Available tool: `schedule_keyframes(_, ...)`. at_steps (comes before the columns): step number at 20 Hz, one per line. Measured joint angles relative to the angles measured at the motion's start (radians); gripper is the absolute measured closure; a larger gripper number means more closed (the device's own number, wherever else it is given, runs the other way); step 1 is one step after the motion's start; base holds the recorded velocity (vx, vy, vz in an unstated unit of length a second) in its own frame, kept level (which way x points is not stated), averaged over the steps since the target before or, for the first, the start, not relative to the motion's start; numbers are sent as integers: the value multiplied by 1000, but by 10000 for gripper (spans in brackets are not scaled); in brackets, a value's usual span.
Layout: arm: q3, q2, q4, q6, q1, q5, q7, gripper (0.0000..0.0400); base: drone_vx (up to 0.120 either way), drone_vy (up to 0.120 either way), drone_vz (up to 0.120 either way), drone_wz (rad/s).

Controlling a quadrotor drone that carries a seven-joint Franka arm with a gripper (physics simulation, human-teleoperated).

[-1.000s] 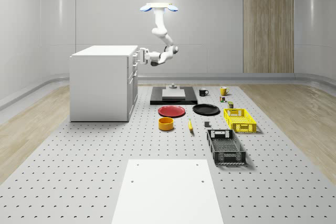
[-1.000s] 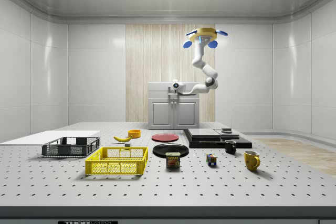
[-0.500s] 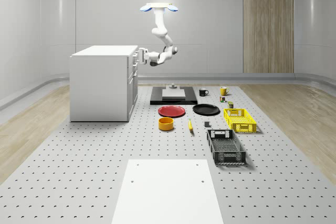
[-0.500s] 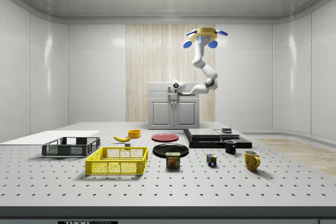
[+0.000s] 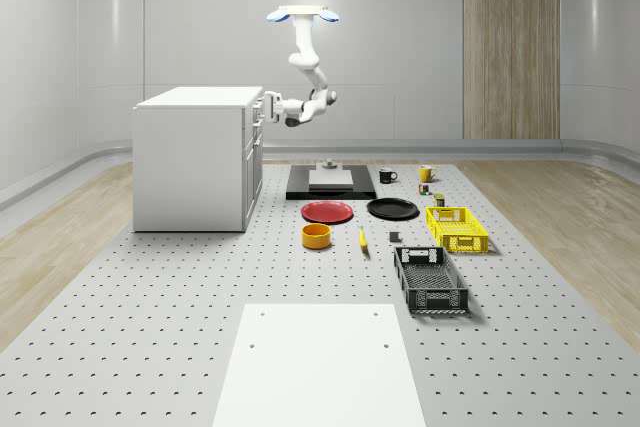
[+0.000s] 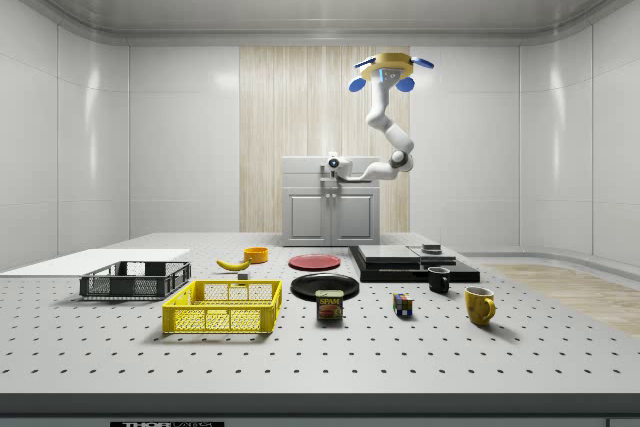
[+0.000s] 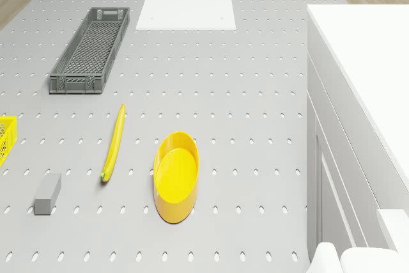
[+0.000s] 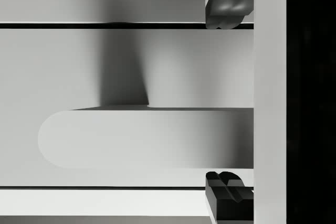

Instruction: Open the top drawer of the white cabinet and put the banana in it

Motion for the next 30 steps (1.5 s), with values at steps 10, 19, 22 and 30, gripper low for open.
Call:
schedule_keyframes(10, 27, 29, 5, -17, -29, 29, -46, 185, 0, 0, 0, 0)
schedule_keyframes(19, 24, 20, -10, -60, -74, 19, -56, 243, 0, 0, 0, 0)
schedule_keyframes(22, 5, -17, -5, -81, -91, -63, 28, 151, 0, 0, 0, 0)
schedule_keyframes(30, -71, -50, -36, -161, -136, -114, 11, 249, 0, 0, 0, 0)
